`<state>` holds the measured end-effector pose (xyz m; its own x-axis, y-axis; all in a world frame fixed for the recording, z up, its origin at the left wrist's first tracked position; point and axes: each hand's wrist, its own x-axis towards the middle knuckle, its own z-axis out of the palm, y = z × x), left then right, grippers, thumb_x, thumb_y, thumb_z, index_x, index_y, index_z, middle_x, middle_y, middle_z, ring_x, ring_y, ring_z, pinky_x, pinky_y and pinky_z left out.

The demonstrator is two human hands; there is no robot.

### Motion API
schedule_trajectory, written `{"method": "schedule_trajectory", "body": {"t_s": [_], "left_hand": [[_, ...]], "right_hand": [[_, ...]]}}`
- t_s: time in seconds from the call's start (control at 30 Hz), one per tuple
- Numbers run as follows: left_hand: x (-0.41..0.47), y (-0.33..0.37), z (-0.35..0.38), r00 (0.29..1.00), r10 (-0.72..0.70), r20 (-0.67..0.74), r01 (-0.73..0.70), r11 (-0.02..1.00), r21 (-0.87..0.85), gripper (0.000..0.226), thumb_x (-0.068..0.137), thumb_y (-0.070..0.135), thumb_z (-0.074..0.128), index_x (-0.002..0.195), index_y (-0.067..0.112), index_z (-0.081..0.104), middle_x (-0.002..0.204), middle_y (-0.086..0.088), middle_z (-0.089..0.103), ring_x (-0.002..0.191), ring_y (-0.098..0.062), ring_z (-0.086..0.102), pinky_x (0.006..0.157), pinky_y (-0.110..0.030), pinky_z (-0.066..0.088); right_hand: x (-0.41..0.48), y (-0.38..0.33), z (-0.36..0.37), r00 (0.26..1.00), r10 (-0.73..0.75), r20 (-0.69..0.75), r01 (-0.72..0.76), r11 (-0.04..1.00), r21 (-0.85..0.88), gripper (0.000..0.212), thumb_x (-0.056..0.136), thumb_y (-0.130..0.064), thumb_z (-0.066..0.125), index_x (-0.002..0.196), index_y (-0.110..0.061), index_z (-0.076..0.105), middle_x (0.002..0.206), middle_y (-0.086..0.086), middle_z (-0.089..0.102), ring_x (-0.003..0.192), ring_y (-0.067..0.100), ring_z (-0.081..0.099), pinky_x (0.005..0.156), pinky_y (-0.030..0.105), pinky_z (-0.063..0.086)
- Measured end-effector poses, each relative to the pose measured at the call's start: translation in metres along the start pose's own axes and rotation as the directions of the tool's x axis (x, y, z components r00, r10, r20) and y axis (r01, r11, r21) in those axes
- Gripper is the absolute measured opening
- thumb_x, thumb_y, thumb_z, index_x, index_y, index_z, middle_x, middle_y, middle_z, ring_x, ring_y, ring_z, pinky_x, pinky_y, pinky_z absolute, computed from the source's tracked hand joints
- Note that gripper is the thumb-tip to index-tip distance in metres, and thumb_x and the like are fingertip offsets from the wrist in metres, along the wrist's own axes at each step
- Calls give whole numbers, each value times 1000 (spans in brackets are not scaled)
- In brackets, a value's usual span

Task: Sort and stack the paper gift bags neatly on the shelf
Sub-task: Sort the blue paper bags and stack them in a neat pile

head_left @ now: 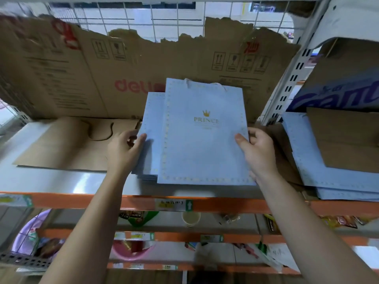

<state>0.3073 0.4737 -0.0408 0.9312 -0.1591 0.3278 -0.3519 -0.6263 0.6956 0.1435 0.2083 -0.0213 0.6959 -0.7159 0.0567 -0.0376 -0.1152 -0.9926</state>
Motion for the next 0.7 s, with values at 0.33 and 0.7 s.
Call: {"method": "schedule_trajectory", "body": {"t_s": [0.33, 0.7], "left_hand": [[-51, -36, -5, 995, 74, -65, -68, 993, 92, 38, 97, 27, 38, 116, 5, 63, 110, -15, 62, 101, -30, 56, 82, -44, 46], [-60, -34, 0, 989, 59, -136, -39, 989, 144, 37, 96, 24, 35, 113, 6, 63, 107, -12, 64, 96, -28, 56, 78, -40, 42]], "right_hand": [[18, -18, 54, 985, 7, 172, 15, 992, -128, 45, 78, -16, 79, 116, -9, 56, 100, 4, 72, 85, 19, 71, 77, 41, 59], [21, -19, 52, 978, -103, 180, 188, 806, -562, 45, 73, -37, 82, 99, -13, 55, 93, -4, 63, 77, 12, 60, 57, 27, 48]]}}
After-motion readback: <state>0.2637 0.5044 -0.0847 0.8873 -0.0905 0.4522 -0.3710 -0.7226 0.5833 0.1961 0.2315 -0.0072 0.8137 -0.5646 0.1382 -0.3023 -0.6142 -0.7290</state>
